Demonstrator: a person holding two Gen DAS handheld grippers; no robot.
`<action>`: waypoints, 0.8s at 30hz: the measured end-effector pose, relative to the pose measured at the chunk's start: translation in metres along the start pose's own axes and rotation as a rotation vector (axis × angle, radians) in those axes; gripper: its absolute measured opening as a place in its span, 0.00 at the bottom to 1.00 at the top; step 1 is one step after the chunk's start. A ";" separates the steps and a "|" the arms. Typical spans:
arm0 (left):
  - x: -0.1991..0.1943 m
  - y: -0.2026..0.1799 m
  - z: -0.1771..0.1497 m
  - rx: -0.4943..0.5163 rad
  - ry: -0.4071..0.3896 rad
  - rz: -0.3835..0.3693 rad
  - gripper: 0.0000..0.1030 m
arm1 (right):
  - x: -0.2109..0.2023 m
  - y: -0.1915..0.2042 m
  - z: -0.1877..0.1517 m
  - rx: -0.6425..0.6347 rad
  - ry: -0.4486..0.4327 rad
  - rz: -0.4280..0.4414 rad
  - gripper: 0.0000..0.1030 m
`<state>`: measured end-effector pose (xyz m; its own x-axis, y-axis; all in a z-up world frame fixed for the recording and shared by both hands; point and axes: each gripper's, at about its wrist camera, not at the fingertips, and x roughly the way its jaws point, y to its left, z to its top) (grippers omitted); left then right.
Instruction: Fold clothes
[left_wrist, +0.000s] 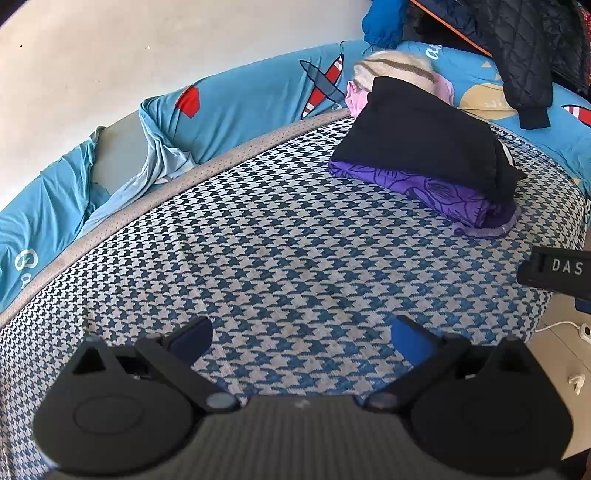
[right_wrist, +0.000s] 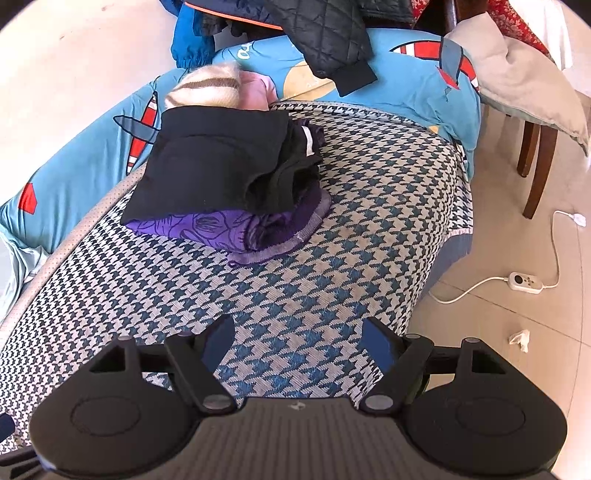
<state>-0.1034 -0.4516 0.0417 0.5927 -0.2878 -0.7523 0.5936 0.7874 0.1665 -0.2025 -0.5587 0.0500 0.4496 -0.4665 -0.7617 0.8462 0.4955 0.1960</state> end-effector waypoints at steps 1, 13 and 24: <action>0.000 -0.001 0.000 0.002 0.000 -0.001 1.00 | 0.000 0.000 0.000 0.001 0.000 0.000 0.74; -0.006 -0.008 -0.004 0.004 0.006 -0.035 1.00 | -0.004 -0.006 -0.005 0.010 0.006 -0.003 0.74; -0.004 -0.003 -0.007 -0.025 0.023 -0.048 1.00 | -0.004 -0.008 -0.006 0.011 0.012 -0.001 0.74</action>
<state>-0.1113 -0.4489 0.0392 0.5510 -0.3131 -0.7736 0.6069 0.7865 0.1139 -0.2131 -0.5562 0.0473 0.4456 -0.4585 -0.7689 0.8497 0.4869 0.2021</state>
